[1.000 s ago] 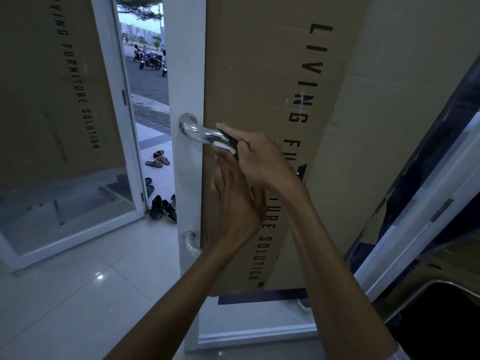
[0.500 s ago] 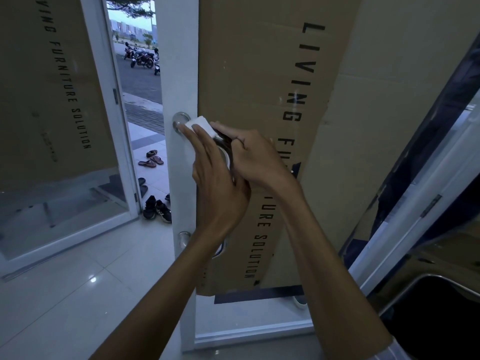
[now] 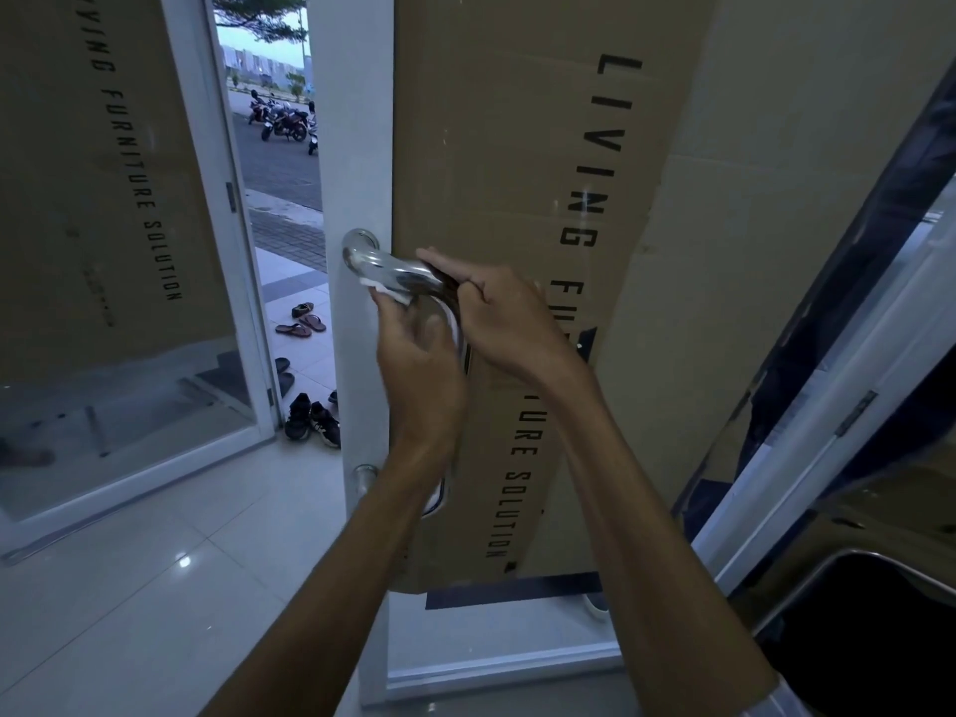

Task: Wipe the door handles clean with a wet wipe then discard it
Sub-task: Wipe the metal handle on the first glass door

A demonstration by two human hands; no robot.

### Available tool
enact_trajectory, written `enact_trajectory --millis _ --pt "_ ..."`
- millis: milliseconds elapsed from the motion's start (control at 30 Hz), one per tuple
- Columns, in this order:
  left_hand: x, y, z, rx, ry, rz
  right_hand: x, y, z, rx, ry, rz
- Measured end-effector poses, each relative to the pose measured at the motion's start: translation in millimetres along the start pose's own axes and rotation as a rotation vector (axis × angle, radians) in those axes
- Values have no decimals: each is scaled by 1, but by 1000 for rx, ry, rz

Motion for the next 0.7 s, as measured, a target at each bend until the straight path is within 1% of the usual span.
enact_trajectory --millis 100,200,300,333,367,467,500,600,633,700 --pt "8 -19 -24 -118 -160 116 1 2 -1 6 -5 25" --pt "25 -30 -42 -151 -333 298 3 1 0 -19 2 59" --pt "32 -41 -53 -179 -378 295 5 -1 2 -49 -1 60" --pt "31 -41 -54 -160 -379 281 5 0 3 -52 -2 70" --pt "29 -38 -55 -106 -382 260 5 0 3 -54 -11 82" --pt "25 -22 -51 114 -410 220 6 0 3 -71 -43 112" --pt "25 -23 -53 136 -428 240 6 -1 4 -79 -51 119" --pt "27 -32 -71 80 -486 342 7 0 5 -105 -71 147" --pt "29 -33 -73 84 -485 329 8 0 5 -117 -74 156" --pt "33 -26 -68 154 -464 275 8 -2 6 -142 -78 177"
Point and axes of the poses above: each hand's wrist, its own z-axis away from the middle knuckle, its own y-axis out of the palm, x = y × z, the point moved 10 cm from there along -z, towards the middle knuckle, and after that the axes turned 9 degrees about -x, right-handed, at the moved point
